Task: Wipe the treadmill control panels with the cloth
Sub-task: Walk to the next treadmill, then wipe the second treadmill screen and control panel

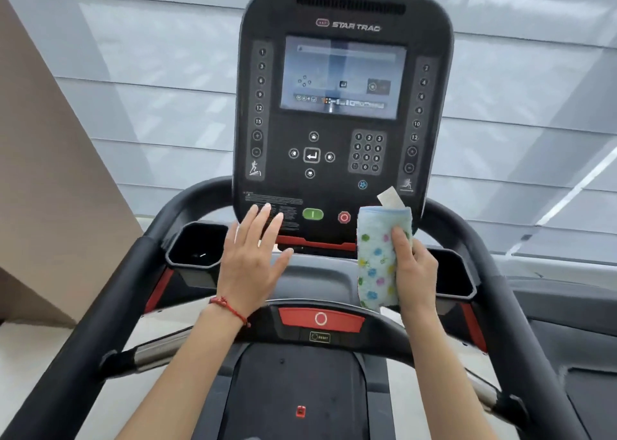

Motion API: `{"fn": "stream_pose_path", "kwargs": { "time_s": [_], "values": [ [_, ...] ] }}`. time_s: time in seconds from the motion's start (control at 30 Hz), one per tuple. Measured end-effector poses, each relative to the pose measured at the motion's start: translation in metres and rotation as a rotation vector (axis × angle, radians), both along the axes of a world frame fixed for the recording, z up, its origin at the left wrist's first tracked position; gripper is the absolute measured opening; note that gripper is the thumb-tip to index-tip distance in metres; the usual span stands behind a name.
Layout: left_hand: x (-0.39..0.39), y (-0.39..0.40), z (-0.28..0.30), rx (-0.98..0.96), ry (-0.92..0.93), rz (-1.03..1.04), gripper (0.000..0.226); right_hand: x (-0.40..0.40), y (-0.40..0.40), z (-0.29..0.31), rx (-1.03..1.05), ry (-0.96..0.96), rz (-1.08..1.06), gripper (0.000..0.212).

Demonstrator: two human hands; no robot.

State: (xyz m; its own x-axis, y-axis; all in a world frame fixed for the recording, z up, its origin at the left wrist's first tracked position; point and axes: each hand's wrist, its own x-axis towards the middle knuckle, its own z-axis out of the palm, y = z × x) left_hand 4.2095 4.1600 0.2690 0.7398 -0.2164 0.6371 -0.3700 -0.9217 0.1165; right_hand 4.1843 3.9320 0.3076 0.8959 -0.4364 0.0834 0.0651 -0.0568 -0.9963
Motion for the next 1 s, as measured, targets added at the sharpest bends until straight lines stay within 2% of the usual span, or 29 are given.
{"fn": "stream_pose_path", "kwargs": {
  "time_s": [0.4,0.6,0.73,0.87,1.0],
  "values": [
    [0.13,0.017,0.02,0.027,-0.036,-0.023,0.051,0.108,0.023,0.03,-0.027,-0.055,-0.13,0.033],
    [0.185,0.026,0.019,0.044,-0.137,-0.064,0.05,0.159,0.043,0.048,-0.098,-0.098,-0.202,0.03],
    [0.205,0.026,0.014,0.034,-0.164,-0.074,0.053,0.195,0.05,0.065,-0.157,-0.149,-0.254,0.039],
    [0.211,0.023,0.008,0.037,-0.187,-0.056,0.053,0.225,0.053,0.091,-0.251,-0.202,-0.335,0.038],
    [0.215,0.021,0.002,0.033,-0.228,-0.027,0.053,0.248,0.055,0.09,-0.592,-0.218,-0.477,0.041]
  ]
}}
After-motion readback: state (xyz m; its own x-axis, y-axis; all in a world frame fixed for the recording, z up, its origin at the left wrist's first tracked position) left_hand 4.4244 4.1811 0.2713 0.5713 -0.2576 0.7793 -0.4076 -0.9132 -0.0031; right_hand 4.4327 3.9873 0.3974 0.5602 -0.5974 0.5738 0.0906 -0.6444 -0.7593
